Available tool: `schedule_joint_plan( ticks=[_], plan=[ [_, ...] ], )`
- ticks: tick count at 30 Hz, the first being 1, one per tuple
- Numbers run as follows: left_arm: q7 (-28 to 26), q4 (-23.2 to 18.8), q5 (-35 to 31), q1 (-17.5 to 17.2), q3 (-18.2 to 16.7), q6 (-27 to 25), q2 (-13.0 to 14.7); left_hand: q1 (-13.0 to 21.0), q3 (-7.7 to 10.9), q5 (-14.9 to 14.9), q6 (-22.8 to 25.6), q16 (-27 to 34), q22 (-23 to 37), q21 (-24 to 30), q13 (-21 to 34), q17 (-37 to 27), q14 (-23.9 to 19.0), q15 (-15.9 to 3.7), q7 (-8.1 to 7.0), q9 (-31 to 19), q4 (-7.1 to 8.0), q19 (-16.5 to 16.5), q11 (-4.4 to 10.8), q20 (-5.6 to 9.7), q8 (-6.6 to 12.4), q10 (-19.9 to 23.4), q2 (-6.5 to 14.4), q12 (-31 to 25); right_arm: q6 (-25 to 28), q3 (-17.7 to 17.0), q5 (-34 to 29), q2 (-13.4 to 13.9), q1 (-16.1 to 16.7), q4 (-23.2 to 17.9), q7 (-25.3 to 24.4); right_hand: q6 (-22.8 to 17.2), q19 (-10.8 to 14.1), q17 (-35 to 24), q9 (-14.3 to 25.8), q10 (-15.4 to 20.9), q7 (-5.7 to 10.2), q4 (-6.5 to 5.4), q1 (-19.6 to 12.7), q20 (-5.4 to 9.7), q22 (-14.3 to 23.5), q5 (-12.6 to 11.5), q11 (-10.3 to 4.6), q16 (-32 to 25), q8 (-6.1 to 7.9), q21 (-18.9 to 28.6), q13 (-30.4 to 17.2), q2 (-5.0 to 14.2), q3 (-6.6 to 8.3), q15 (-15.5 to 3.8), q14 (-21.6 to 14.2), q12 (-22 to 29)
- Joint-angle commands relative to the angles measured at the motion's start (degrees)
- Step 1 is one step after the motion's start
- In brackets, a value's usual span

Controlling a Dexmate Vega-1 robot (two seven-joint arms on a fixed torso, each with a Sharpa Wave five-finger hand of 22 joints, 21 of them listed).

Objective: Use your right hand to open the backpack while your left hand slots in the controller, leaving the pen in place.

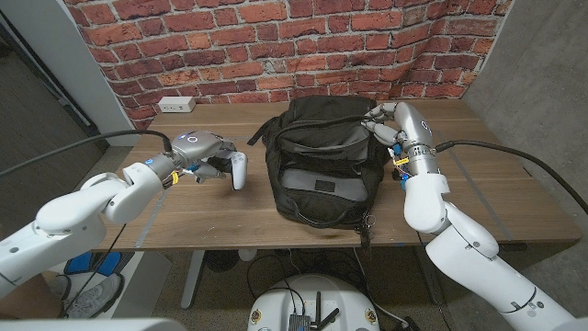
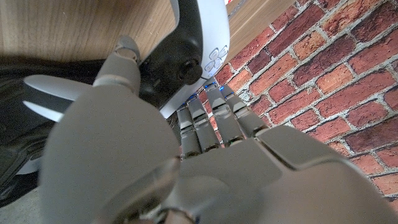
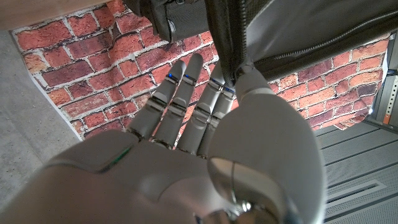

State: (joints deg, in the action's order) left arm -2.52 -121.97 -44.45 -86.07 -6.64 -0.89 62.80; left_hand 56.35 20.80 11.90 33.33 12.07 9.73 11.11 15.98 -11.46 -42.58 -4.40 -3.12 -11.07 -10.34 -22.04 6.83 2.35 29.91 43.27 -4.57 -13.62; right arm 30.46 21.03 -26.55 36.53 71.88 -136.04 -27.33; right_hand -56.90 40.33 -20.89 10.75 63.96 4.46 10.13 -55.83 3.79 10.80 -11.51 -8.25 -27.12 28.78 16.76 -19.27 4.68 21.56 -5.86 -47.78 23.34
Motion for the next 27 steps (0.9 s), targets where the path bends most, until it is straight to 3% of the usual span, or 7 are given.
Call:
schedule_joint_plan(
  ticks=[1,10,15,27],
  plan=[
    [-0.43,-0.31,0.73,0.65,-0.08,0.98,-1.61,2.32,0.90,0.17,8.14,-0.01,0.22,0.06,-0.01,-0.18,-0.82,-9.35,-5.61,-0.17,0.45,-0.59,5.41,9.08,0.22,6.01,8.68,-0.40,1.84,1.73,0.94,-0.05,-3.62,0.93,-0.82,-0.91,0.11,-0.34,0.30,0.42,-0.88,-0.04,-2.71,8.02,0.26,-0.45,-0.27,-0.44,0.17,0.33,-0.38,2.35,0.48,-7.22,-1.14,0.56],
    [-0.63,-0.62,2.18,1.80,0.50,1.65,-2.46,2.42,0.93,0.17,8.23,-0.08,0.23,0.07,0.03,-0.15,-0.84,-9.35,-5.77,-0.23,0.41,-0.65,5.42,9.09,0.11,6.03,8.60,-0.30,1.17,3.36,1.07,-0.02,-6.82,2.76,-1.35,-1.09,0.09,-0.49,0.30,0.75,-1.33,0.15,-3.30,8.06,0.22,-0.65,-0.18,-0.50,-0.01,0.39,-0.73,2.19,0.58,-7.28,-1.68,0.70],
    [-1.93,-0.84,4.02,2.20,0.83,1.95,-4.23,2.44,0.95,0.17,8.25,-0.14,0.24,0.07,0.05,-0.13,-0.79,-9.35,-5.77,-0.25,0.42,-0.67,5.42,9.10,0.03,6.03,8.57,-0.24,1.26,3.91,1.11,-0.32,-7.82,3.47,-1.91,-1.32,0.47,-0.81,0.31,0.99,-1.48,0.18,-3.78,7.83,0.20,-0.79,-0.64,-0.96,-0.11,0.61,-1.00,2.30,0.65,-7.43,-2.70,0.81],
    [-2.35,-1.41,4.21,2.31,1.14,2.52,-4.38,2.37,0.94,0.17,8.32,-0.11,0.24,0.10,0.12,-0.15,-1.00,-9.35,-5.69,-0.01,0.51,-0.82,5.38,9.06,-0.37,6.15,8.62,-0.15,0.95,4.13,0.59,-0.19,-8.84,4.29,-3.48,-1.25,0.89,-0.95,0.33,1.05,-1.78,0.11,-4.14,7.94,0.19,-0.97,-0.74,-0.93,-0.47,0.91,-1.48,2.13,0.69,-7.25,-3.41,0.85]
  ],
)
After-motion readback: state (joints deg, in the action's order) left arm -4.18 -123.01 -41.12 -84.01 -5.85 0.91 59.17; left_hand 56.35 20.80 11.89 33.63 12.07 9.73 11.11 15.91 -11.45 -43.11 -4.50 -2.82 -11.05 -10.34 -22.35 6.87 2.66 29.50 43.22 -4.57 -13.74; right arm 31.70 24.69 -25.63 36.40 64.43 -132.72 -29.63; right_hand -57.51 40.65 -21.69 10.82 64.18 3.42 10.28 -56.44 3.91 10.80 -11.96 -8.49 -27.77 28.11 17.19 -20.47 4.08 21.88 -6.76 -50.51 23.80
